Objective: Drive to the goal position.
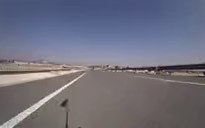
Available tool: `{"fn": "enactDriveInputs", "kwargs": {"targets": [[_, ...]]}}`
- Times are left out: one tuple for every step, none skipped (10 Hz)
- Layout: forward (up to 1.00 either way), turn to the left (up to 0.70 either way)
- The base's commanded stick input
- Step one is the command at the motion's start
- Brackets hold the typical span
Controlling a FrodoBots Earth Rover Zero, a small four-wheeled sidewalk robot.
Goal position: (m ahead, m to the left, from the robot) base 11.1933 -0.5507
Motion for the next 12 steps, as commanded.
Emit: {"fn": "enactDriveInputs", "kwargs": {"targets": [[1.00, 0.00], [1.00, 0.00], [1.00, 0.00], [1.00, 0.00], [1.00, 0.06], [1.00, 0.27], [1.00, 0.33], [1.00, 0.18], [1.00, 0.02], [1.00, 0.00], [1.00, 0.00], [1.00, 0.00]]}}
